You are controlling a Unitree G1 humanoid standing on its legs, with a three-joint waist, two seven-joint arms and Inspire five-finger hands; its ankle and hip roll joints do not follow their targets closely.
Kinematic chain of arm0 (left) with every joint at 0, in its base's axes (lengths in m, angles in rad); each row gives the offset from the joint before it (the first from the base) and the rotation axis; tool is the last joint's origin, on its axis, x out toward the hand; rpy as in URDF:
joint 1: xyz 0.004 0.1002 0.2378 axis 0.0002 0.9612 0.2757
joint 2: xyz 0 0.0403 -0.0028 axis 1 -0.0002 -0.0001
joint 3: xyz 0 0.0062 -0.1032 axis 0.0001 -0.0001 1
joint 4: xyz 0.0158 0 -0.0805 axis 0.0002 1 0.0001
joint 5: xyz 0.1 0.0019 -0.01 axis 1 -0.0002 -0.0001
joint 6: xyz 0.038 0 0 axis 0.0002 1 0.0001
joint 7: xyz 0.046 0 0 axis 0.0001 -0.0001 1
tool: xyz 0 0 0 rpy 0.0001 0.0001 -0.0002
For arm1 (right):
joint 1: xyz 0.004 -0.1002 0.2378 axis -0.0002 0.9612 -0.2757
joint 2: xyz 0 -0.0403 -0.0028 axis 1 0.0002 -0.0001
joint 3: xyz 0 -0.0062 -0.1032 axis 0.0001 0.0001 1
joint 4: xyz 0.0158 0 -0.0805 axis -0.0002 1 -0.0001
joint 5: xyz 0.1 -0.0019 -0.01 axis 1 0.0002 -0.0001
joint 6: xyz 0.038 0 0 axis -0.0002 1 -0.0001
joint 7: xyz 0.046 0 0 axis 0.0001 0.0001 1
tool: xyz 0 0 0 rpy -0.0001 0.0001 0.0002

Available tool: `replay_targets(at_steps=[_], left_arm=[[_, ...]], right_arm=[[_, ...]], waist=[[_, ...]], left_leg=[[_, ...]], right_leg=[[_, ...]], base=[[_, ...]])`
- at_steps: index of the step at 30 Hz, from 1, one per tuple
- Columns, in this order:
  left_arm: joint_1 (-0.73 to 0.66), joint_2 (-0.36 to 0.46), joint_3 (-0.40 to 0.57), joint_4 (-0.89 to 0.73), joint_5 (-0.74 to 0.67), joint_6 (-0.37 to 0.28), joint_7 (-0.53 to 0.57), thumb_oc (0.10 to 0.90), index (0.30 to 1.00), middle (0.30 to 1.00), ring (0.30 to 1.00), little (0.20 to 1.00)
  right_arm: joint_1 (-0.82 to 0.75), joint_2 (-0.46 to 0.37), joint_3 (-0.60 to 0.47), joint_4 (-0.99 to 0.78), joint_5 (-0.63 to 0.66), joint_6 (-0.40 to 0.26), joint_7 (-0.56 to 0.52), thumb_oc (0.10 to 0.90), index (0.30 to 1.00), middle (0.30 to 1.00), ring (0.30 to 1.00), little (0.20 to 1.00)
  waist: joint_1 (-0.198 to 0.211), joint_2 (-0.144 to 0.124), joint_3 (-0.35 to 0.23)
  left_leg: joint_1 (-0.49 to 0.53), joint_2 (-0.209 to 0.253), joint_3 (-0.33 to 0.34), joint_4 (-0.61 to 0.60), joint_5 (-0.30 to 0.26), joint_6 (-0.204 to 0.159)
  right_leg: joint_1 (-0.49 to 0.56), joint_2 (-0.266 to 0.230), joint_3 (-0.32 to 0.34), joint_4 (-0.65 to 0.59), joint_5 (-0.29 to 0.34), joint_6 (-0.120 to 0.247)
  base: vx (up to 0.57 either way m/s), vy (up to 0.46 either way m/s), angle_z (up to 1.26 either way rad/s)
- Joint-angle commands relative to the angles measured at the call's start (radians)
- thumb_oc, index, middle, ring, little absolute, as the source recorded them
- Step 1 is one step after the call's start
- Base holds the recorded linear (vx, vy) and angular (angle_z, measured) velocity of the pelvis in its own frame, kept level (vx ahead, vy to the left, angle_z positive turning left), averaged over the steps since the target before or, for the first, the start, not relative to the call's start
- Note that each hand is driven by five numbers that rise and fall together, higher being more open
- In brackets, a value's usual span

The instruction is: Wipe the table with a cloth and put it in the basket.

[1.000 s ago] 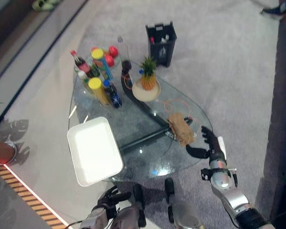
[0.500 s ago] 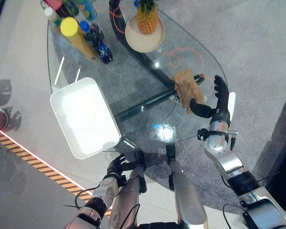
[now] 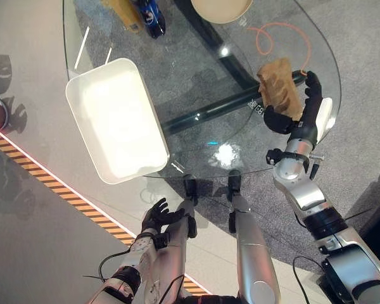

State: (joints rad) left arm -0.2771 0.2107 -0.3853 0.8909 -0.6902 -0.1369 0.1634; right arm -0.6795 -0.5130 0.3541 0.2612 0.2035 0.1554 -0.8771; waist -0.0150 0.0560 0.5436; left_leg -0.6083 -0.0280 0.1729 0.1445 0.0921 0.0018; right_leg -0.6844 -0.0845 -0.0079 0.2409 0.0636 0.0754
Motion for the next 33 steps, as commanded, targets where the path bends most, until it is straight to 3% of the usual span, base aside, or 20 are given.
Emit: replay_targets(at_steps=[1,7,9,18,22,26,33], left_arm=[[0.082,0.002,-0.019,-0.038,0.002,0.001,0.015,0.8,0.9,0.9,0.9,0.9],[0.08,0.007,-0.029,-0.065,-0.005,0.016,0.019,0.8,0.9,0.9,0.9,0.9],[0.076,0.009,-0.036,-0.069,-0.015,0.013,0.019,0.8,0.9,0.9,0.9,0.9],[0.072,0.021,-0.068,-0.112,-0.059,0.003,0.025,0.8,0.9,0.9,0.9,0.9],[0.072,0.023,-0.082,-0.127,-0.076,0.005,0.014,0.8,0.9,0.9,0.9,0.9],[0.072,0.028,-0.094,-0.137,-0.093,-0.005,0.006,0.8,0.9,0.9,0.9,0.9],[0.075,0.034,-0.102,-0.151,-0.109,-0.009,0.0,0.8,0.9,0.9,0.9,0.9]], right_arm=[[-0.044,-0.072,-0.043,-0.09,0.004,-0.012,-0.056,0.8,0.9,0.9,0.9,0.9],[-0.085,-0.088,-0.043,-0.035,0.045,0.009,-0.066,0.8,0.9,0.9,0.9,0.9],[-0.115,-0.097,-0.042,0.027,0.094,0.076,-0.118,0.8,0.9,0.9,0.9,0.9],[-0.184,-0.14,-0.04,0.153,0.164,0.15,-0.186,0.8,0.9,0.9,0.9,0.9],[-0.216,-0.161,-0.026,0.194,0.132,0.228,-0.225,0.8,0.9,0.9,0.9,0.9],[-0.243,-0.182,-0.018,0.23,0.122,0.279,-0.222,0.8,0.9,0.9,0.9,0.9],[-0.284,-0.2,0.012,0.266,0.141,0.306,-0.167,0.8,0.9,0.9,0.9,0.9]], waist=[[-0.011,0.012,-0.024],[-0.002,0.024,-0.024],[0.003,0.031,-0.024],[0.013,0.054,-0.024],[0.016,0.067,-0.024],[0.019,0.073,-0.024],[0.024,0.082,-0.024]], left_leg=[[-0.101,-0.042,-0.069,0.185,-0.138,-0.015],[-0.158,-0.045,-0.078,0.215,-0.138,-0.014],[-0.187,-0.044,-0.084,0.229,-0.136,-0.014],[-0.259,-0.044,-0.094,0.248,-0.131,-0.008],[-0.281,-0.046,-0.1,0.256,-0.126,-0.011],[-0.296,-0.047,-0.103,0.262,-0.125,-0.013],[-0.315,-0.048,-0.106,0.263,-0.119,-0.015]], right_leg=[[-0.041,0.022,-0.047,0.051,-0.058,-0.009],[-0.103,0.022,-0.05,0.083,-0.056,-0.009],[-0.134,0.021,-0.049,0.096,-0.054,-0.009],[-0.216,0.022,-0.045,0.121,-0.05,-0.008],[-0.241,0.022,-0.04,0.132,-0.048,-0.006],[-0.256,0.022,-0.037,0.137,-0.046,-0.004],[-0.278,0.025,-0.035,0.145,-0.045,-0.004]], base=[[0.03,0.016,0.06],[0.03,0.011,0.09],[0.04,0.025,0.05],[0.02,0.011,0.03],[0.0,0.0,0.0],[0.0,0.0,0.0],[0.0,-0.001,0.0]])
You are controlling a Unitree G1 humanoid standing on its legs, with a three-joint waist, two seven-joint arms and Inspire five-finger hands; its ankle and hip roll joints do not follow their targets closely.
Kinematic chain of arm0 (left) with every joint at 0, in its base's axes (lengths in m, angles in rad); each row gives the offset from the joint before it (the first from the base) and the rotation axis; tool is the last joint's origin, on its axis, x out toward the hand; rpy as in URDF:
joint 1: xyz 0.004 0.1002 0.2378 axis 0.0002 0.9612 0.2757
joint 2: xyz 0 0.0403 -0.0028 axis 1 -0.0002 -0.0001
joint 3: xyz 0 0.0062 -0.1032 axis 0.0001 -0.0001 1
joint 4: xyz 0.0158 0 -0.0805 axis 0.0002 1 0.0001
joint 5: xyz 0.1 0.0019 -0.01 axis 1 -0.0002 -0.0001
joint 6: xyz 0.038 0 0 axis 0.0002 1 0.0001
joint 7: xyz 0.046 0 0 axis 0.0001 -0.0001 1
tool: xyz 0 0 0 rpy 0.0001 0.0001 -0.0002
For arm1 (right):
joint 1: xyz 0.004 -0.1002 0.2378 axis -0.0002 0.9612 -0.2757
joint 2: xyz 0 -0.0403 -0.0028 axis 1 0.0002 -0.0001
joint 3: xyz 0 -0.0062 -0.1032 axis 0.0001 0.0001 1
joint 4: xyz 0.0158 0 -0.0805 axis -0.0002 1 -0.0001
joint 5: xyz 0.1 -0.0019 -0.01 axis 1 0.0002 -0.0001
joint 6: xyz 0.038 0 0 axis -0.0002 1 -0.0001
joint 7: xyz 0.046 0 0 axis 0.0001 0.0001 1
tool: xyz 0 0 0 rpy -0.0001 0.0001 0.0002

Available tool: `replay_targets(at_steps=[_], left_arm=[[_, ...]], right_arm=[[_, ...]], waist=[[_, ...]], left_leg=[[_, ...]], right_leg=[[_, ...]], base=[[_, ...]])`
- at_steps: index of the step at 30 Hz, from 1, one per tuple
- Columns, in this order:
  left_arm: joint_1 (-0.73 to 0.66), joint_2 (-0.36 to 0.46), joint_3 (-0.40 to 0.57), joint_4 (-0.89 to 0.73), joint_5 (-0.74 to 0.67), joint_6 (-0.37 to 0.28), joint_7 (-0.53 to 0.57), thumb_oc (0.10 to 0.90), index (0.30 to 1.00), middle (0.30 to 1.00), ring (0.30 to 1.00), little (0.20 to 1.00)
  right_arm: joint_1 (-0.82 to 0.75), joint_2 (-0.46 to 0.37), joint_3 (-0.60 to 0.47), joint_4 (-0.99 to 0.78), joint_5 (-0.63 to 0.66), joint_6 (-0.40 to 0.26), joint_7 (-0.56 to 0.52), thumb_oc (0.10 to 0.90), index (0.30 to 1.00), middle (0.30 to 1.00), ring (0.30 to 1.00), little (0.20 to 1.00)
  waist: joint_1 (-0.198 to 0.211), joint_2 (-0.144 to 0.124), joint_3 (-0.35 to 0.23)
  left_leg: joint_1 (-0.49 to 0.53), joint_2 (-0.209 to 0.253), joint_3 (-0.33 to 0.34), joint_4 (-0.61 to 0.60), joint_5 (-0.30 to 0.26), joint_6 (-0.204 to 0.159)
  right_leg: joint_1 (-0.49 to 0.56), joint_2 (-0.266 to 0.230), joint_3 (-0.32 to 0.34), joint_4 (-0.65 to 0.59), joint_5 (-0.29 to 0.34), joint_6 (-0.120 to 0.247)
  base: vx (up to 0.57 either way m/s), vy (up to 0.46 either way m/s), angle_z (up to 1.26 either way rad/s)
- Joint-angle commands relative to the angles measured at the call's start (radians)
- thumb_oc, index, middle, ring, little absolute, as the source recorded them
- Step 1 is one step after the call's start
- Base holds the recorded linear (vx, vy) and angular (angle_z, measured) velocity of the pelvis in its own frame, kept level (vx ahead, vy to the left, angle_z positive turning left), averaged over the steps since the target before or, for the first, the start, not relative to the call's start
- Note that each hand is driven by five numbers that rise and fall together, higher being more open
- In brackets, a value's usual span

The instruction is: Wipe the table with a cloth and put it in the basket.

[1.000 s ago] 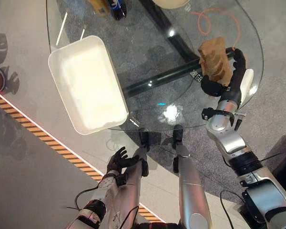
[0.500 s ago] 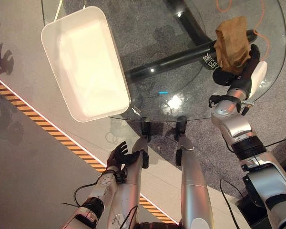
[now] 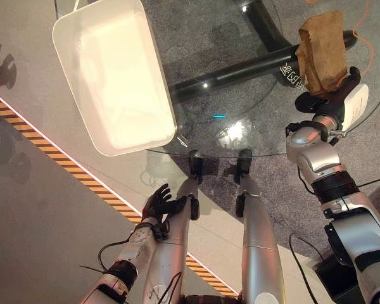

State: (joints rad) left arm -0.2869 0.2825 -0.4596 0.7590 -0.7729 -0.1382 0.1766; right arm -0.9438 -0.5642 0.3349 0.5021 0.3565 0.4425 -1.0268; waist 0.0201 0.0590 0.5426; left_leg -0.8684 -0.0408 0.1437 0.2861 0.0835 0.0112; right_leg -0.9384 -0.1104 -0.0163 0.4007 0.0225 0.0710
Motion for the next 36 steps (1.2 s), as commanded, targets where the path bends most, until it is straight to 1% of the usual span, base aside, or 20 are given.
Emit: replay_targets(at_steps=[1,6,9,11,15,16,17,18,19,20,23,25,36], left_arm=[[0.086,-0.037,-0.027,-0.022,-0.026,-0.006,-0.014,0.8,0.9,0.9,0.9,0.9],[0.09,-0.031,-0.035,-0.027,-0.035,-0.012,-0.021,0.8,0.9,0.9,0.9,0.9],[0.087,-0.027,-0.042,-0.027,-0.043,-0.015,-0.029,0.8,0.9,0.9,0.9,0.9],[0.086,-0.024,-0.046,-0.032,-0.046,-0.014,-0.028,0.8,0.9,0.9,0.9,0.9],[0.085,-0.013,-0.052,-0.045,-0.055,-0.008,-0.025,0.8,0.9,0.9,0.9,0.9],[0.087,-0.009,-0.053,-0.052,-0.056,-0.006,-0.025,0.8,0.9,0.9,0.9,0.9],[0.088,-0.008,-0.052,-0.055,-0.056,-0.005,-0.025,0.8,0.9,0.9,0.9,0.9],[0.087,-0.004,-0.053,-0.06,-0.058,-0.004,-0.025,0.8,0.9,0.9,0.9,0.9],[0.087,-0.003,-0.052,-0.062,-0.059,-0.004,-0.025,0.8,0.9,0.9,0.9,0.9],[0.089,0.0,-0.054,-0.06,-0.062,-0.007,-0.031,0.8,0.9,0.9,0.9,0.9],[0.092,0.007,-0.054,-0.057,-0.069,-0.012,-0.037,0.8,0.9,0.9,0.9,0.9],[0.098,0.007,-0.053,-0.055,-0.066,-0.019,-0.045,0.8,0.9,0.9,0.9,0.9],[0.116,0.007,-0.056,-0.065,-0.071,-0.029,-0.056,0.8,0.9,0.9,0.9,0.9]], right_arm=[[-0.024,-0.151,0.036,0.033,-0.011,0.013,-0.011,0.8,0.9,0.9,0.9,0.9],[-0.052,-0.165,0.052,0.061,-0.011,0.004,0.011,0.8,0.9,0.9,0.9,0.9],[-0.098,-0.171,0.075,0.109,-0.021,-0.009,0.031,0.8,0.9,0.9,0.9,0.9],[-0.121,-0.176,0.083,0.134,-0.011,-0.006,0.05,0.8,0.9,0.9,0.9,0.9],[-0.163,-0.189,0.119,0.189,-0.002,0.006,0.151,0.8,0.9,0.9,0.9,0.9],[-0.171,-0.194,0.134,0.195,-0.007,0.011,0.208,0.8,0.9,0.9,0.9,0.9],[-0.175,-0.197,0.14,0.196,-0.007,0.015,0.229,0.8,0.9,0.9,0.9,0.9],[-0.184,-0.204,0.158,0.2,0.008,0.024,0.264,0.663,0.782,0.782,0.782,0.763],[-0.187,-0.206,0.164,0.202,0.018,0.032,0.28,0.388,0.547,0.547,0.547,0.488],[-0.189,-0.207,0.175,0.209,0.042,0.025,0.286,0.1,0.3,0.3,0.3,0.2],[-0.191,-0.213,0.186,0.222,0.041,0.009,0.316,0.1,0.3,0.3,0.3,0.2],[-0.195,-0.215,0.193,0.234,0.017,-0.003,0.337,0.1,0.3,0.3,0.3,0.2],[-0.21,-0.218,0.189,0.199,-0.015,-0.037,0.325,0.1,0.3,0.3,0.3,0.2]], waist=[[-0.01,0.08,-0.023],[-0.005,0.085,-0.023],[0.001,0.091,-0.023],[0.004,0.094,-0.023],[0.012,0.096,-0.023],[0.014,0.097,-0.023],[0.014,0.097,-0.023],[0.016,0.098,-0.023],[0.016,0.098,-0.023],[0.017,0.098,-0.023],[0.019,0.097,-0.023],[0.021,0.099,-0.023],[0.028,0.098,-0.023]], left_leg=[[-0.057,-0.035,-0.079,0.122,-0.111,-0.024],[-0.07,-0.038,-0.081,0.13,-0.111,-0.026],[-0.082,-0.039,-0.083,0.137,-0.113,-0.026],[-0.085,-0.039,-0.084,0.14,-0.114,-0.026],[-0.091,-0.041,-0.086,0.138,-0.11,-0.026],[-0.093,-0.042,-0.087,0.139,-0.11,-0.027],[-0.094,-0.042,-0.087,0.139,-0.109,-0.027],[-0.097,-0.043,-0.087,0.14,-0.109,-0.026],[-0.099,-0.043,-0.087,0.141,-0.109,-0.026],[-0.102,-0.041,-0.086,0.142,-0.108,-0.026],[-0.108,-0.041,-0.086,0.147,-0.109,-0.027],[-0.11,-0.041,-0.086,0.147,-0.109,-0.027],[-0.109,-0.045,-0.096,0.15,-0.112,-0.028]], right_leg=[[-0.027,0.051,-0.027,-0.013,-0.004,0.0],[-0.039,0.05,-0.027,-0.007,-0.004,0.001],[-0.051,0.049,-0.027,0.001,-0.005,0.001],[-0.055,0.049,-0.029,0.005,-0.006,0.001],[-0.059,0.047,-0.035,0.006,-0.005,0.001],[-0.062,0.046,-0.036,0.008,-0.005,0.001],[-0.063,0.046,-0.036,0.008,-0.005,0.001],[-0.067,0.046,-0.036,0.01,-0.004,0.0],[-0.07,0.046,-0.036,0.011,-0.004,0.0],[-0.073,0.044,-0.038,0.013,-0.004,0.0],[-0.078,0.045,-0.039,0.02,-0.006,0.001],[-0.08,0.046,-0.041,0.021,-0.008,0.0],[-0.078,0.048,-0.041,0.026,-0.011,0.003]], base=[[0.0,0.0,0.0],[0.0,0.0,0.01],[0.0,0.0,0.0],[0.0,0.006,0.02],[0.0,0.002,0.01],[0.0,0.0,0.0],[0.0,0.0,0.0],[0.0,0.0,0.0],[0.0,0.0,0.0],[0.0,0.0,0.0],[0.0,0.0,0.0],[0.0,0.0,0.0],[0.0,0.003,-0.01]])
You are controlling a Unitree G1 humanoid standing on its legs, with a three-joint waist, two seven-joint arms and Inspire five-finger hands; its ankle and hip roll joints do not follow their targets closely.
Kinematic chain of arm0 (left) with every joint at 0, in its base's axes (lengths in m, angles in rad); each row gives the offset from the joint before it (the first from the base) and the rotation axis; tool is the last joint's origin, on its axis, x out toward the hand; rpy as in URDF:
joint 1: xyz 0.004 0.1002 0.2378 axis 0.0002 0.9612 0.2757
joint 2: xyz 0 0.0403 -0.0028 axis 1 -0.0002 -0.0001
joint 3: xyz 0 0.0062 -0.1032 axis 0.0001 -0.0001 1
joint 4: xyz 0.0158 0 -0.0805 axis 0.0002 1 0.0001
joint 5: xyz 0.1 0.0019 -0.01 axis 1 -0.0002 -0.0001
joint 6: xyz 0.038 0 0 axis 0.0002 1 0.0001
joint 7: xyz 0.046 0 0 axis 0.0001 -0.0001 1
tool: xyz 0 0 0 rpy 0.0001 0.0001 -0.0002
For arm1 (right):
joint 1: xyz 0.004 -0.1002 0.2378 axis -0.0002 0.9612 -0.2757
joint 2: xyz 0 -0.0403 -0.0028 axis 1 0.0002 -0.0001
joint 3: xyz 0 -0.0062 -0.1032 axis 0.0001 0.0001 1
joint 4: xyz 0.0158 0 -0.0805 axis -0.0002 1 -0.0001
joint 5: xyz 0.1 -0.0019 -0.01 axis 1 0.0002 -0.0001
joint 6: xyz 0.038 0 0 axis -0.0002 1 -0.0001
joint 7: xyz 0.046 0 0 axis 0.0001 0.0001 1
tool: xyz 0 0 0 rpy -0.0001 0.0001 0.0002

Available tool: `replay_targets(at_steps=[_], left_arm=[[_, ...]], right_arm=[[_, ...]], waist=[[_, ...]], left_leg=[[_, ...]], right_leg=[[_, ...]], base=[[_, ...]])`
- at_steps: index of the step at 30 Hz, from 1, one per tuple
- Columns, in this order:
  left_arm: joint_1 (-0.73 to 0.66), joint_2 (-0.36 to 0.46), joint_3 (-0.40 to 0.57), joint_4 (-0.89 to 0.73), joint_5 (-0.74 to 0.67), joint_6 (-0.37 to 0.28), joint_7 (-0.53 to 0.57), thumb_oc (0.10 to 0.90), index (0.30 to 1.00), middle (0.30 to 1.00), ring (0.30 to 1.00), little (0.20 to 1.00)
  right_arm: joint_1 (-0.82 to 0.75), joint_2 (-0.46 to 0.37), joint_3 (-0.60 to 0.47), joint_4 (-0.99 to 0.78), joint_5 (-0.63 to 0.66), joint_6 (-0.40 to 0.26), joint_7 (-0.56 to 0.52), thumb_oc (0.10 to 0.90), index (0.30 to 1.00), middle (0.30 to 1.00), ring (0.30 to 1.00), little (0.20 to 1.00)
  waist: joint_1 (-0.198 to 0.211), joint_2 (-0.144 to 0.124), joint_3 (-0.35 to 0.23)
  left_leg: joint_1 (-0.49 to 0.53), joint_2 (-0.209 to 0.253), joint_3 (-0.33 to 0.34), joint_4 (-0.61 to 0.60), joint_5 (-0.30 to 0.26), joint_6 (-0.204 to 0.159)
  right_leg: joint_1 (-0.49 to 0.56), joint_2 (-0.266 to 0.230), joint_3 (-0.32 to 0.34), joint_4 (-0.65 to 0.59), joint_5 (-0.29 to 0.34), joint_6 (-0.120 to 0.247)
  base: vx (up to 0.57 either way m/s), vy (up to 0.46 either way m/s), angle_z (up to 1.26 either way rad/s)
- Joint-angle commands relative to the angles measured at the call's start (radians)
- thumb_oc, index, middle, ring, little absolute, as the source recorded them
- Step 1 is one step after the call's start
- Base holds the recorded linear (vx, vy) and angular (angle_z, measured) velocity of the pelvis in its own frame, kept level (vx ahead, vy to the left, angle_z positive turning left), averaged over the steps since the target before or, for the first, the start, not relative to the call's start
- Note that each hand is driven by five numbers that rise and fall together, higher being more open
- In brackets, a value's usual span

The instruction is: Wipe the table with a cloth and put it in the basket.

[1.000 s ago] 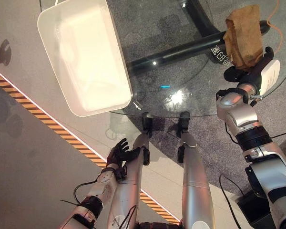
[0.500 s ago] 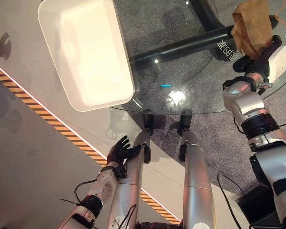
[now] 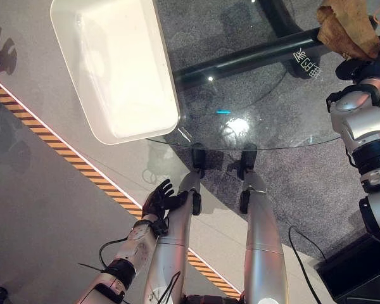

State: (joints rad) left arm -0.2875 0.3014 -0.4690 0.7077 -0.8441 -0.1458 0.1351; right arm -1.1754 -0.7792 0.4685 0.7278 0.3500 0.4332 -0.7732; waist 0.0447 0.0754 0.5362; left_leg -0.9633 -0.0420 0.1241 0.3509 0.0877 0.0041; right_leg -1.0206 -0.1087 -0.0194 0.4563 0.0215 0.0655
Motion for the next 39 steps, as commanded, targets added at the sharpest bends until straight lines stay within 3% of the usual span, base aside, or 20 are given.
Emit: replay_targets(at_steps=[1,11,22,26,32,39], left_arm=[[0.118,-0.013,-0.048,-0.014,-0.001,-0.024,-0.014,0.8,0.9,0.9,0.9,0.9],[0.136,-0.023,-0.031,-0.033,0.02,-0.017,-0.004,0.8,0.9,0.9,0.9,0.9],[0.158,-0.053,0.011,-0.036,0.078,-0.019,-0.028,0.8,0.9,0.9,0.9,0.9],[0.16,-0.061,0.015,-0.03,0.089,-0.025,-0.035,0.8,0.9,0.9,0.9,0.9],[0.158,-0.065,0.021,-0.017,0.099,-0.028,-0.042,0.8,0.9,0.9,0.9,0.9],[0.15,-0.059,0.019,-0.011,0.093,-0.03,-0.043,0.8,0.9,0.9,0.9,0.9]], right_arm=[[0.022,-0.003,0.054,-0.037,-0.018,-0.033,0.072,0.1,0.3,0.3,0.3,0.2],[0.027,0.023,0.055,-0.234,-0.113,-0.046,0.138,0.1,0.3,0.3,0.3,0.2],[0.081,0.145,0.124,-0.512,-0.304,-0.017,0.354,0.1,0.3,0.3,0.3,0.2],[0.098,0.183,0.15,-0.534,-0.356,-0.012,0.411,0.1,0.3,0.3,0.3,0.2],[0.12,0.22,0.201,-0.548,-0.435,-0.019,0.51,0.182,0.371,0.371,0.371,0.282],[0.138,0.229,0.248,-0.556,-0.468,-0.006,0.559,0.226,0.408,0.408,0.408,0.326]], waist=[[0.003,0.081,-0.016],[0.006,0.076,-0.016],[0.018,0.074,-0.016],[0.022,0.074,-0.016],[0.026,0.07,-0.016],[0.027,0.065,-0.016]], left_leg=[[-0.015,-0.045,-0.076,0.085,-0.116,-0.02],[-0.016,-0.055,-0.082,0.085,-0.119,-0.013],[-0.02,-0.062,-0.079,0.088,-0.119,-0.009],[-0.023,-0.064,-0.078,0.089,-0.119,-0.007],[-0.028,-0.066,-0.079,0.09,-0.118,-0.005],[-0.032,-0.065,-0.078,0.09,-0.117,-0.006]], right_leg=[[0.004,0.047,-0.037,-0.03,-0.01,0.009],[-0.001,0.05,-0.031,-0.028,-0.01,0.012],[-0.005,0.047,-0.029,-0.026,-0.013,0.013],[-0.008,0.045,-0.03,-0.024,-0.012,0.013],[-0.012,0.045,-0.032,-0.025,-0.01,0.016],[-0.014,0.042,-0.036,-0.026,-0.006,0.02]], base=[[0.0,0.0,0.0],[0.0,0.01,0.0],[0.01,0.01,0.01],[0.01,0.011,0.06],[0.01,0.008,0.11],[0.0,0.0,0.02]])
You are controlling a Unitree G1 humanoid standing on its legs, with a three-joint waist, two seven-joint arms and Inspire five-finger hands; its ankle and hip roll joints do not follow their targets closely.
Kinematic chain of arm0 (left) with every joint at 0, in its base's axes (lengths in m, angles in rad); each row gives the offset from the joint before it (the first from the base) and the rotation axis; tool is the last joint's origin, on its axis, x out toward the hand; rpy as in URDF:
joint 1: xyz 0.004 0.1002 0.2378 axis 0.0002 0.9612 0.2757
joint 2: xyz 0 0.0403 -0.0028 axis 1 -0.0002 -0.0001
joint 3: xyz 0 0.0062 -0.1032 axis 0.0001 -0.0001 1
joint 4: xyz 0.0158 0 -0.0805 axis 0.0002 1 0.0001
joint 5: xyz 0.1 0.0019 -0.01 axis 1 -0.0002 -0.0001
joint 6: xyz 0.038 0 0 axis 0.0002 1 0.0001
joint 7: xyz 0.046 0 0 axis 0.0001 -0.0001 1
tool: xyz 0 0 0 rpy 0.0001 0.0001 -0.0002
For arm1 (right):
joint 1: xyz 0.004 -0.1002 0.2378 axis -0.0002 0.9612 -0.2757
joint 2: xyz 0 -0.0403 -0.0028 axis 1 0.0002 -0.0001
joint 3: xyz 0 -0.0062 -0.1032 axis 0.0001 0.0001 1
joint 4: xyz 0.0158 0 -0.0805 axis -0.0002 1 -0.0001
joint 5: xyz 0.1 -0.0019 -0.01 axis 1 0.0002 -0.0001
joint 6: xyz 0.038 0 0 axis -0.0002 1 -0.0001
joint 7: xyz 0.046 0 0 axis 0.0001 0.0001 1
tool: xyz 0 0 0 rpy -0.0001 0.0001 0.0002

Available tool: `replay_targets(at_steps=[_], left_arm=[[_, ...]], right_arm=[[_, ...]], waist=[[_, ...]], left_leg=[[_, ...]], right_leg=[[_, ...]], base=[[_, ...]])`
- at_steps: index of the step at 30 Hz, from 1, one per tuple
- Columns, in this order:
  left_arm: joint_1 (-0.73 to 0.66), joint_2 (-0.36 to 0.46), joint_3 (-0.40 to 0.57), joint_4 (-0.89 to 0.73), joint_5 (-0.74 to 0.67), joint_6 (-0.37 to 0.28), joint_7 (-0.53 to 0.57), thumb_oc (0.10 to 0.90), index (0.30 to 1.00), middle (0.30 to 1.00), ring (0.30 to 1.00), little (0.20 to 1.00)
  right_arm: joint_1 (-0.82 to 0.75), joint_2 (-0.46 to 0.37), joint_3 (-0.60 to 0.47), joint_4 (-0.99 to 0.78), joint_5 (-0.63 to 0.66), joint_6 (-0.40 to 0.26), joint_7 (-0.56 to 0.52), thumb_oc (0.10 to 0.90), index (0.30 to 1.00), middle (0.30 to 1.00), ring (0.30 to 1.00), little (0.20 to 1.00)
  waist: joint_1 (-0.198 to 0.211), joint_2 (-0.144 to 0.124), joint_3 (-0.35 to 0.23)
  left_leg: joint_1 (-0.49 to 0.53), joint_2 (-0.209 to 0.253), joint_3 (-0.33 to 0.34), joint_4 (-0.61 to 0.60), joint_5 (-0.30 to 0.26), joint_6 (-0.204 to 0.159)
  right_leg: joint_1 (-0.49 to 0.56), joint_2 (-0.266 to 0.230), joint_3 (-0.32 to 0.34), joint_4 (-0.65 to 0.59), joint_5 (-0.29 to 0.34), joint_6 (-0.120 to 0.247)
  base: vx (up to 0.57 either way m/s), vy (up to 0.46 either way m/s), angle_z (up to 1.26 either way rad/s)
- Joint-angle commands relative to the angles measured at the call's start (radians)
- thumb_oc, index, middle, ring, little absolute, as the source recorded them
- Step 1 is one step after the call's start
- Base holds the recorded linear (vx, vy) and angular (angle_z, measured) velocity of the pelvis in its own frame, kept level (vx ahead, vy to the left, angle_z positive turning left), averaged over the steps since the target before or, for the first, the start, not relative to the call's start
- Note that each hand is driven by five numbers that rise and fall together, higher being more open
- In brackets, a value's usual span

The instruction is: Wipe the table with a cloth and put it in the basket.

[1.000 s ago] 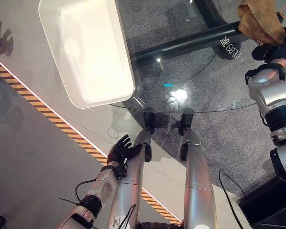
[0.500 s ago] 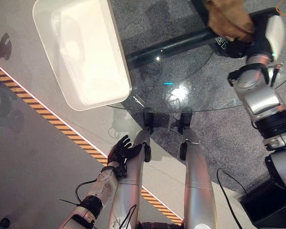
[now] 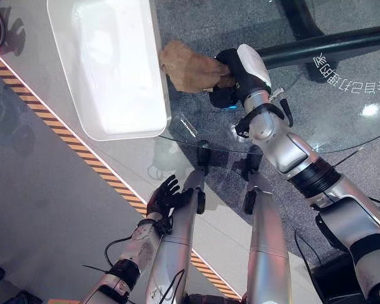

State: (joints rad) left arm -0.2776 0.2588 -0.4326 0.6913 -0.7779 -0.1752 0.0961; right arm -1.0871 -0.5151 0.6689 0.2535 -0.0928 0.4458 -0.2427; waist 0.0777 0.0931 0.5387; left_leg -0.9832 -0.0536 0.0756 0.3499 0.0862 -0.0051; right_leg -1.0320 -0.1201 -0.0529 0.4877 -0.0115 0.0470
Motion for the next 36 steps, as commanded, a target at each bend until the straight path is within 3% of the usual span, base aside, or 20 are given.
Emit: replay_targets(at_steps=[1,6,15,19,23,30,36], left_arm=[[0.139,-0.016,-0.018,0.005,0.026,-0.001,-0.003,0.8,0.9,0.9,0.9,0.9],[0.129,-0.011,-0.022,0.019,0.017,0.002,-0.004,0.8,0.9,0.9,0.9,0.9],[0.129,-0.006,-0.039,0.028,0.002,-0.01,0.008,0.8,0.9,0.9,0.9,0.9],[0.134,0.002,-0.044,0.028,-0.005,-0.013,0.012,0.8,0.9,0.9,0.9,0.9],[0.143,0.015,-0.045,0.018,-0.009,-0.006,0.02,0.8,0.9,0.9,0.9,0.9],[0.156,0.04,-0.049,0.005,-0.039,-0.015,0.012,0.8,0.9,0.9,0.9,0.9],[0.16,0.048,-0.05,-0.015,-0.052,-0.016,0.018,0.8,0.9,0.9,0.9,0.9]], right_arm=[[0.051,-0.034,0.05,-0.08,-0.023,-0.017,0.027,0.229,0.411,0.411,0.411,0.329],[0.065,-0.039,0.049,-0.045,0.03,-0.011,-0.065,0.245,0.425,0.425,0.425,0.345],[0.028,-0.095,-0.046,0.051,0.133,0.01,-0.306,0.24,0.42,0.42,0.42,0.34],[-0.008,-0.165,-0.101,0.126,0.178,0.022,-0.391,0.207,0.392,0.392,0.392,0.307],[-0.03,-0.244,-0.15,0.217,0.233,0.018,-0.439,0.1,0.3,0.3,0.3,0.2],[-0.007,-0.354,-0.207,0.292,0.339,-0.019,-0.518,0.1,0.3,0.3,0.3,0.2],[0.047,-0.398,-0.276,0.305,0.398,-0.039,-0.584,0.1,0.3,0.3,0.3,0.2]], waist=[[-0.006,0.047,-0.019],[-0.007,0.046,-0.019],[-0.011,0.046,-0.019],[-0.014,0.043,-0.019],[-0.019,0.04,-0.019],[-0.037,0.044,-0.019],[-0.051,0.049,-0.019]], left_leg=[[-0.012,-0.053,-0.029,0.091,-0.115,0.003],[-0.012,-0.05,-0.027,0.093,-0.115,0.003],[-0.009,-0.044,-0.029,0.092,-0.12,0.004],[-0.005,-0.042,-0.031,0.091,-0.124,0.006],[0.002,-0.04,-0.034,0.088,-0.129,0.007],[0.0,-0.037,-0.03,0.085,-0.13,0.006],[-0.002,-0.036,-0.025,0.082,-0.131,0.006]], right_leg=[[-0.002,0.053,-0.003,-0.057,0.027,0.039],[-0.002,0.049,-0.006,-0.057,0.028,0.041],[-0.003,0.055,-0.005,-0.048,0.027,0.042],[0.002,0.058,-0.004,-0.048,0.027,0.042],[0.005,0.063,-0.002,-0.046,0.025,0.042],[0.0,0.07,0.007,-0.053,0.026,0.038],[-0.002,0.074,0.015,-0.058,0.022,0.036]], base=[[0.0,0.0,0.0],[0.0,0.0,0.0],[0.0,0.0,0.0],[0.0,0.0,0.0],[-0.01,-0.032,0.0],[-0.01,-0.014,-0.03],[0.0,-0.009,-0.04]])
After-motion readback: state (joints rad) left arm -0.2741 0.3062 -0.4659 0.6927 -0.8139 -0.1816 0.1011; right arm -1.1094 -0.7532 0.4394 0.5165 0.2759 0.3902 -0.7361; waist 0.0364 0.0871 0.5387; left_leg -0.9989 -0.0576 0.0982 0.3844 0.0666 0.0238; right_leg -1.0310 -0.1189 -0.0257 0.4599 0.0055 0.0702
